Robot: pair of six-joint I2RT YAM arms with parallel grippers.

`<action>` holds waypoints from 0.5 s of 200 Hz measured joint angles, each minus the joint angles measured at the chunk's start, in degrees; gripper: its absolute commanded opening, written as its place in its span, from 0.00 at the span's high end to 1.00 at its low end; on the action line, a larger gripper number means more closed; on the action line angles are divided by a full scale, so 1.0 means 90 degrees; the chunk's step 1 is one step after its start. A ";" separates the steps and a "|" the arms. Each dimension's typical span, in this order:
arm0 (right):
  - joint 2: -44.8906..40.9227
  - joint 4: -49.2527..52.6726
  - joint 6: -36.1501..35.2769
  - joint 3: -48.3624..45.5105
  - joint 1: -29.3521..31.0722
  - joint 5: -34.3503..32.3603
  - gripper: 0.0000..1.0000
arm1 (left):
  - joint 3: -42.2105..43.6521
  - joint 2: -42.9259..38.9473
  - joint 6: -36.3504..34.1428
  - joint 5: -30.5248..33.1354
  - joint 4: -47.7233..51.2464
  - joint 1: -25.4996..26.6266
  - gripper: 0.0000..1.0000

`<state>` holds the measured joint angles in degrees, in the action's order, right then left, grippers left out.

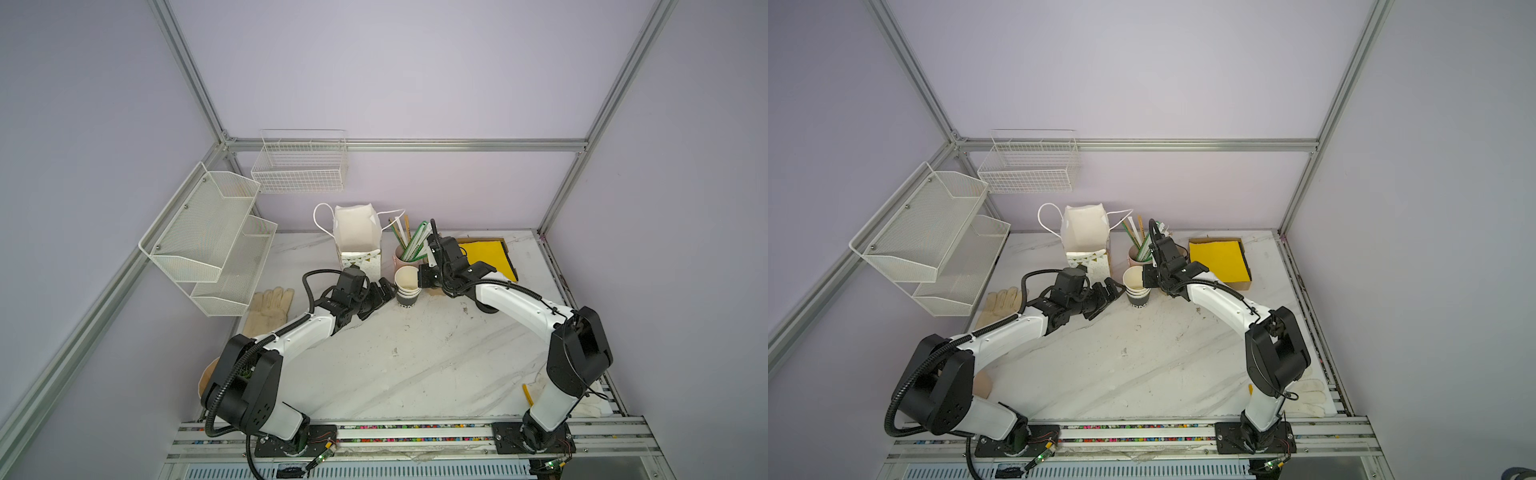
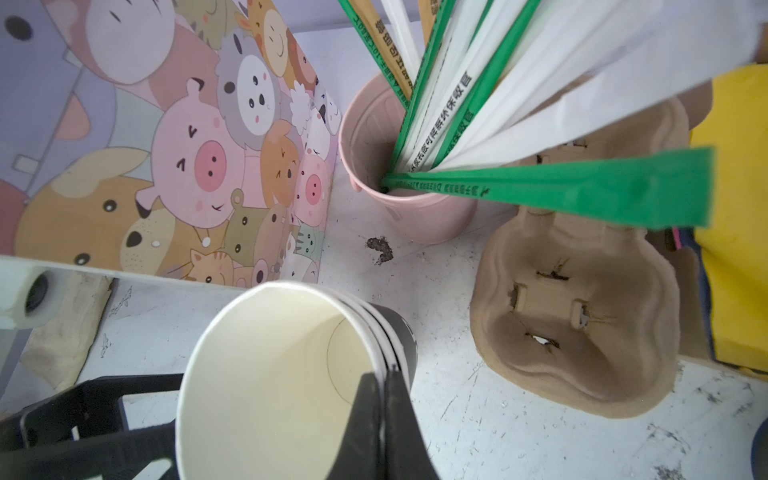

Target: Pack the takeout coffee

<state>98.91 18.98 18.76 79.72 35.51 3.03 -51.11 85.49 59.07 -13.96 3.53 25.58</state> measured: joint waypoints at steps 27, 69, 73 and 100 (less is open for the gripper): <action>0.0000 -0.0019 0.0005 -0.0022 -0.0002 0.0073 1.00 | 0.0000 0.0012 0.0000 0.0002 -0.0012 0.0000 0.00; 0.0000 -0.0012 0.0012 -0.0022 -0.0015 0.0097 1.00 | 0.0000 0.0177 0.0022 -0.0046 -0.0061 0.0000 0.01; 0.0000 -0.0012 0.0017 -0.0022 -0.0015 0.0102 1.00 | 0.0000 0.0180 0.0022 -0.0049 -0.0061 0.0000 0.01; 0.0000 -0.0012 0.0039 -0.0022 -0.0017 0.0124 1.00 | 0.0000 0.0182 0.0022 -0.0046 -0.0066 0.0000 0.02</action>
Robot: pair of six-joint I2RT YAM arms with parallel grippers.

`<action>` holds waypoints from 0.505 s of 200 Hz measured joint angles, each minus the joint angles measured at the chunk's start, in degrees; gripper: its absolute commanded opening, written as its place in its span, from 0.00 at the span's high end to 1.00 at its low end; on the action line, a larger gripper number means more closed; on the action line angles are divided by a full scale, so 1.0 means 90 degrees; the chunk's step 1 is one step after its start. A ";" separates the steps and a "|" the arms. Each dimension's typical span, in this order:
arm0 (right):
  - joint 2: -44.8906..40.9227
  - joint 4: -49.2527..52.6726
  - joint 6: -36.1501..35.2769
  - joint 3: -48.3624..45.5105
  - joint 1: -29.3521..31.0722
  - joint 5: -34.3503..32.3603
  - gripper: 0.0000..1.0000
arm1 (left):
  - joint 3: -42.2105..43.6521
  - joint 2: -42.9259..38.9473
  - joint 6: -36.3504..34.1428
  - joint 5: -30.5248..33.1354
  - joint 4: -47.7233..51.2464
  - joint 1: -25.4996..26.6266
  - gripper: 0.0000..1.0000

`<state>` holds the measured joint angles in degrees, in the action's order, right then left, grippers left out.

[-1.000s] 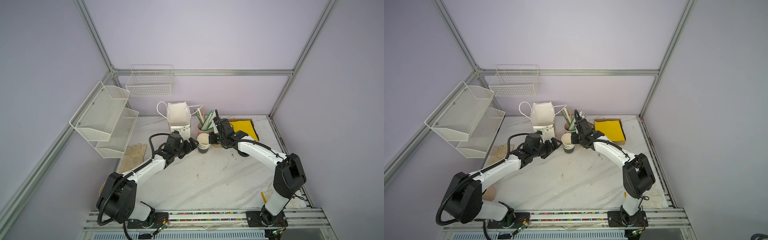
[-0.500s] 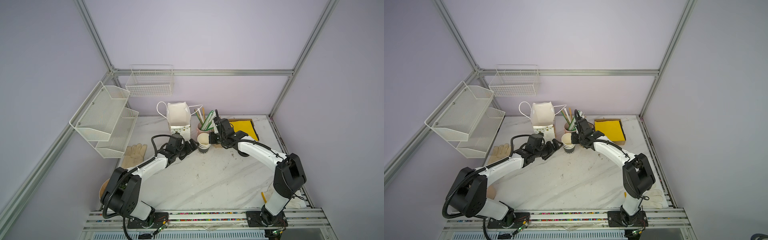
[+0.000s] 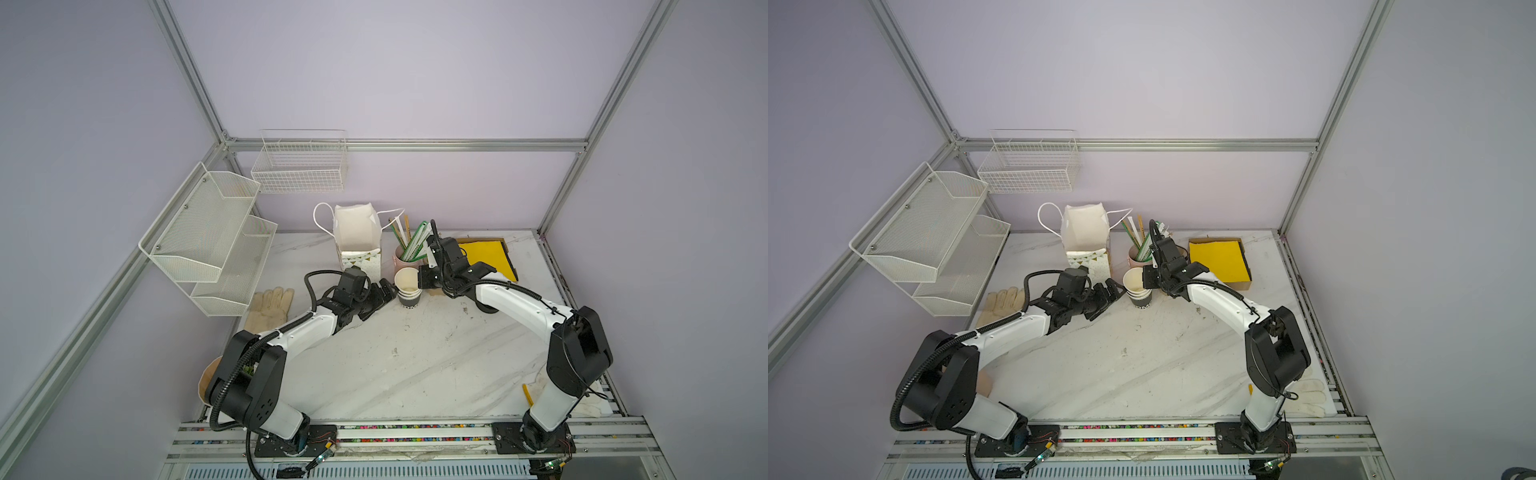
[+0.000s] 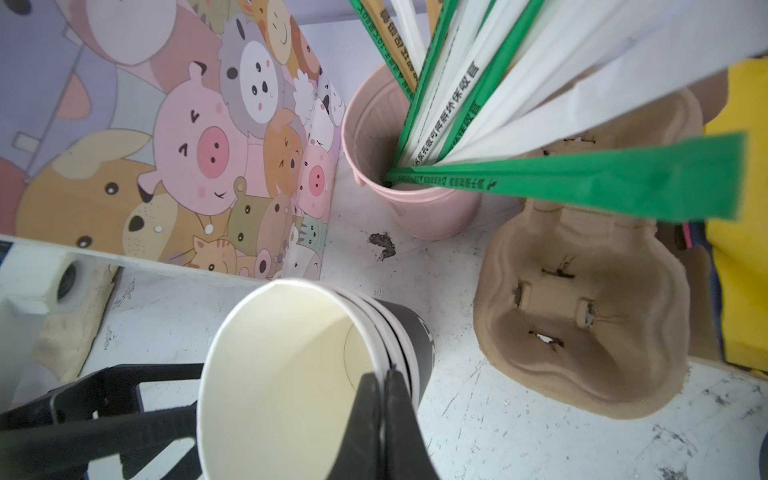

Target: Pack the takeout coffee

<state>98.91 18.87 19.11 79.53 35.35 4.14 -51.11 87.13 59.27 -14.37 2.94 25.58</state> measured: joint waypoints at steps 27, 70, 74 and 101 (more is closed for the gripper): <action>0.0000 0.0000 0.0124 0.0000 -0.0002 0.0044 1.00 | 0.0000 0.0000 -0.0005 0.0002 0.0010 -0.0002 0.02; 0.0007 0.0005 0.0274 0.0010 -0.0015 0.0129 1.00 | -0.0002 0.0000 -0.0010 0.0002 0.0022 -0.0002 0.03; 0.0007 0.0005 0.0282 0.0012 -0.0015 0.0134 1.00 | -0.0002 0.0000 -0.0012 0.0002 0.0022 -0.0002 0.03; 0.0012 0.0005 0.0338 0.0012 -0.0015 0.0170 1.00 | 0.0000 0.0000 -0.0034 0.0002 0.0066 -0.0002 0.05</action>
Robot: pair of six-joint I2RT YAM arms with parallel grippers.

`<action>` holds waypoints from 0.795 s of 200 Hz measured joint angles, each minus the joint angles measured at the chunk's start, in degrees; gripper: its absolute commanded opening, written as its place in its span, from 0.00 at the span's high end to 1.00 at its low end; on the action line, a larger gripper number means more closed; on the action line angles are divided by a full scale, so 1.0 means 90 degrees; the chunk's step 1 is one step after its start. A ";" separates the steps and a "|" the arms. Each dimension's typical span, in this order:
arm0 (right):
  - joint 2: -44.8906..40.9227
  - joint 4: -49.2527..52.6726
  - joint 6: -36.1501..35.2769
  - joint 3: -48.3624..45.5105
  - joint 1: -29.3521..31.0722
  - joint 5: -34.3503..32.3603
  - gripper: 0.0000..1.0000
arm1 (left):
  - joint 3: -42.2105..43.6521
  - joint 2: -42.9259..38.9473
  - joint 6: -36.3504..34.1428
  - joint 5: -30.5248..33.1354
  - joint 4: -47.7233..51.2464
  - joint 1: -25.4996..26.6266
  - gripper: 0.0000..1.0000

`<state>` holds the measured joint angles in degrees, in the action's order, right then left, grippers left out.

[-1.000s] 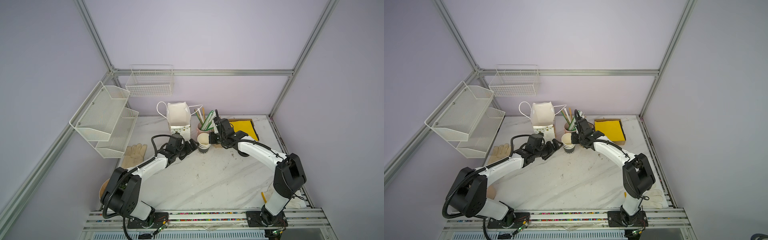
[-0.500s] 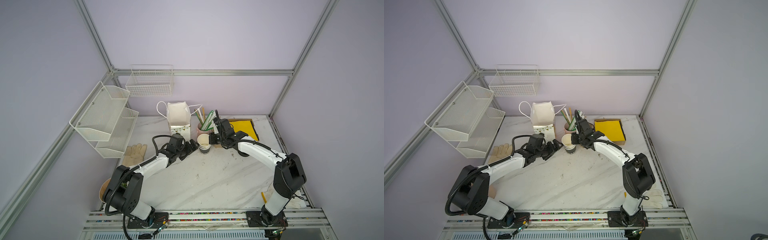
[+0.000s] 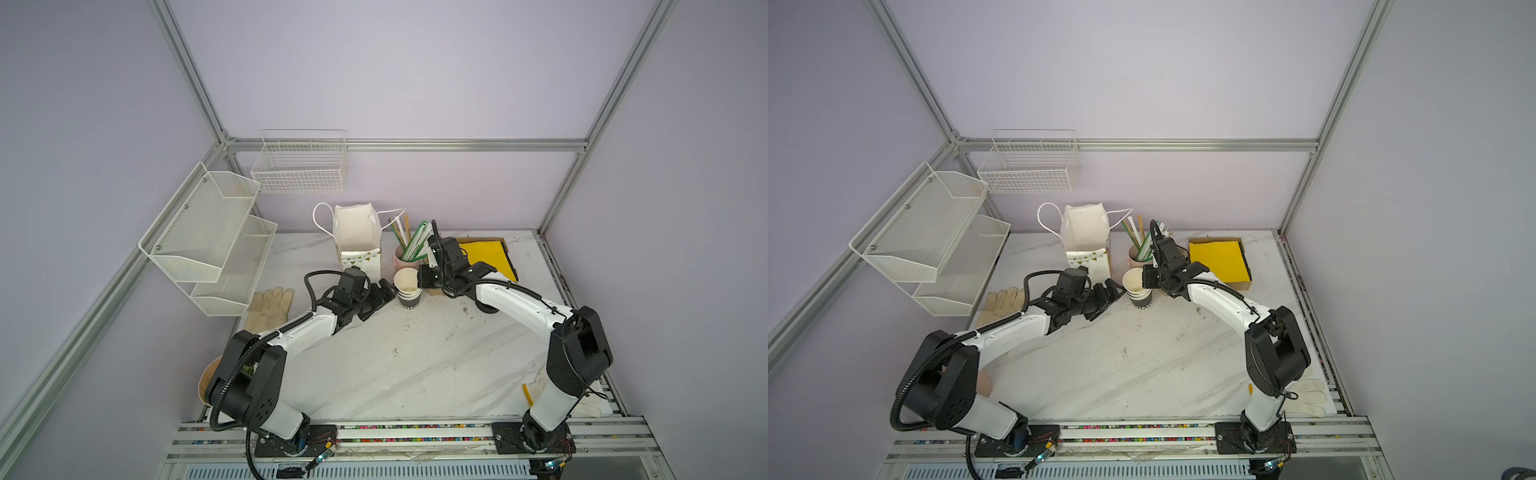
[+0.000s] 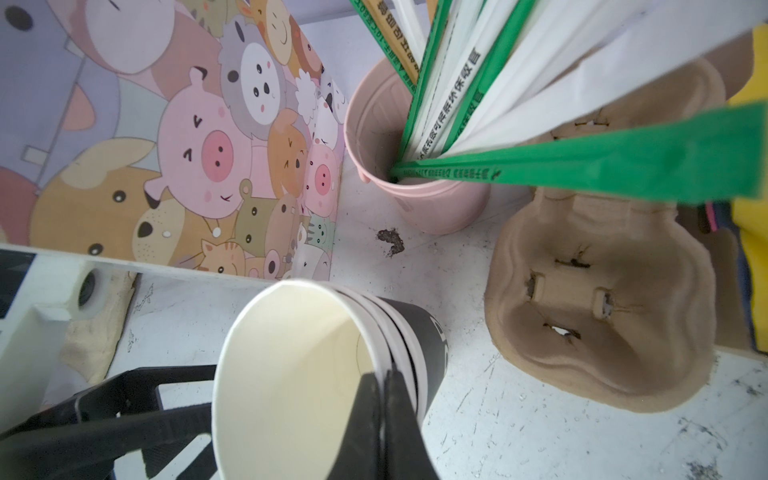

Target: Pack the takeout coffee

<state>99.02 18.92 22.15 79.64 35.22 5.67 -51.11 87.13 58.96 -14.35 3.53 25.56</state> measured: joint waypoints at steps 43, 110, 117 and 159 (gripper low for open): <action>0.0034 0.0002 0.0080 0.0000 0.0000 0.0063 1.00 | -0.0002 0.0000 -0.0005 0.0010 0.0061 0.0002 0.08; 0.0078 0.0022 0.0197 0.0000 0.0002 0.0100 1.00 | -0.0002 0.0000 -0.0126 0.0024 0.0168 0.0010 0.12; 0.0078 0.0022 0.0202 0.0000 0.0002 0.0100 1.00 | -0.0002 0.0000 -0.0138 0.0024 0.0180 0.0010 0.13; 0.0078 0.0019 0.0257 0.0000 -0.0017 0.0109 1.00 | -0.0019 0.0000 -0.0185 0.0039 0.0267 0.0041 0.13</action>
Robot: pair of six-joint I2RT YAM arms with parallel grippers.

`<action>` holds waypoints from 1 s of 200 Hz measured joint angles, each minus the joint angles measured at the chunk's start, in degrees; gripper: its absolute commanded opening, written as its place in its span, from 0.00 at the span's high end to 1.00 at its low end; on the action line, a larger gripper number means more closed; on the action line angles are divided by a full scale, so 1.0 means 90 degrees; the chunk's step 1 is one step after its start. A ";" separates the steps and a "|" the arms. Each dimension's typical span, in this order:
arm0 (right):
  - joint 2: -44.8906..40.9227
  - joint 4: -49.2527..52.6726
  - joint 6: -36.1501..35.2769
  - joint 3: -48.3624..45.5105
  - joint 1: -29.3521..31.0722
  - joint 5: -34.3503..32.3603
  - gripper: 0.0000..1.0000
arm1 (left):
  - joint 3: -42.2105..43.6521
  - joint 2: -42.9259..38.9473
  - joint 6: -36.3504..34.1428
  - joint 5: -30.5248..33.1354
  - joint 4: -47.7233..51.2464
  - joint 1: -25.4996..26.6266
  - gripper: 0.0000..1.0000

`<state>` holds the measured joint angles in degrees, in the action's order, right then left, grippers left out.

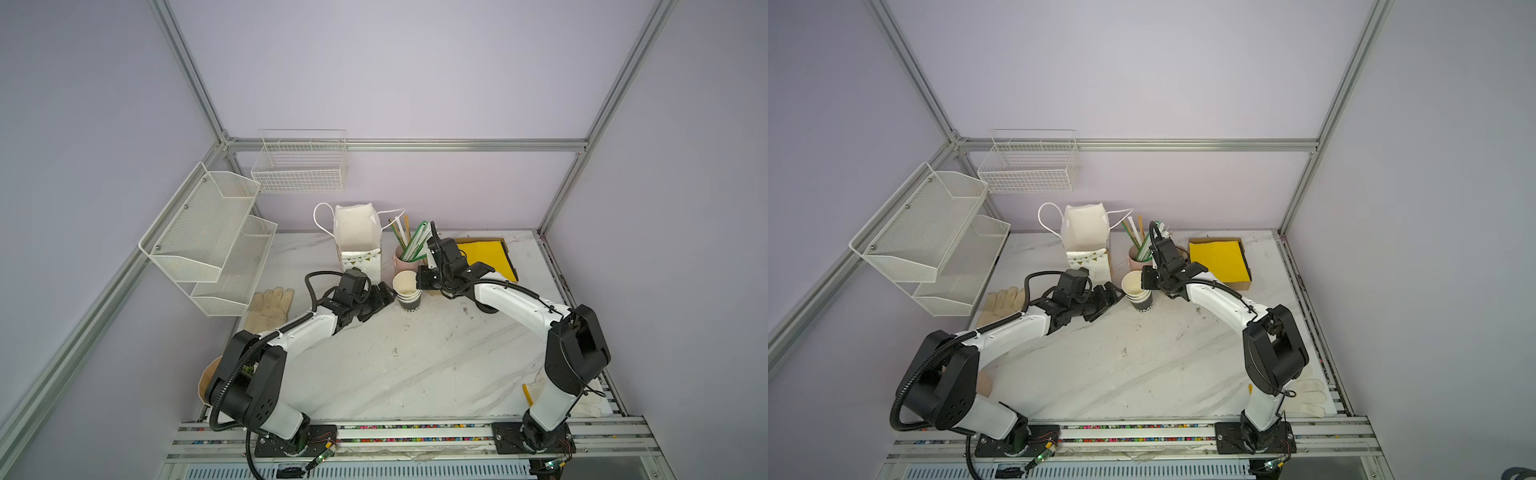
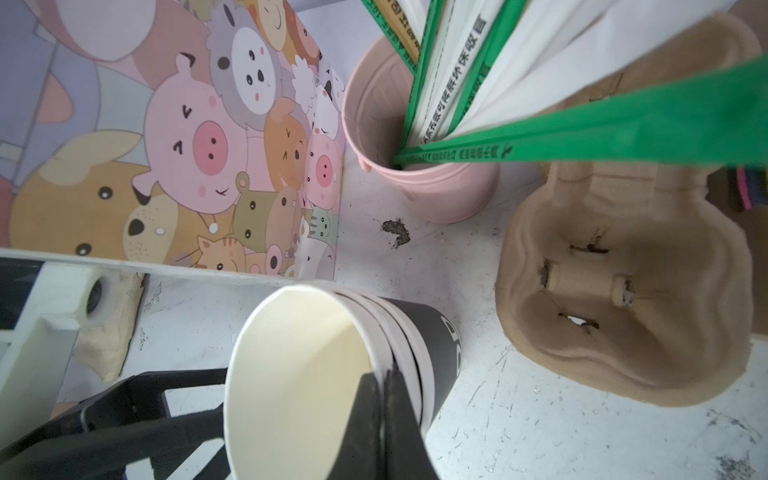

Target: Pack the takeout coffee

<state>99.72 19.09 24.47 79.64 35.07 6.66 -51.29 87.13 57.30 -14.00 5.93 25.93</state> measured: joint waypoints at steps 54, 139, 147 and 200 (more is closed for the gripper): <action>-0.0005 -0.0204 0.0209 -0.0002 -0.0148 0.0138 1.00 | -0.0095 0.0019 -0.0112 0.0015 0.0491 0.0051 0.10; -0.0039 -0.0221 0.0080 -0.0221 -0.0187 -0.0124 1.00 | -0.0464 -0.0974 -0.0223 0.0408 0.1066 0.0051 0.08; -0.0058 -0.0219 0.0046 -0.0260 -0.0187 -0.0124 1.00 | -0.0580 -0.0930 -0.0253 0.0459 0.1093 0.0051 0.09; -0.0095 -0.0214 -0.0265 -0.0304 -0.0158 -0.0056 1.00 | -0.1469 -0.0170 -0.0500 0.0746 0.1464 0.0223 0.27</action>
<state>98.87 17.17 22.09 76.90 33.65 6.15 -64.51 85.60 52.80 -7.29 19.11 27.94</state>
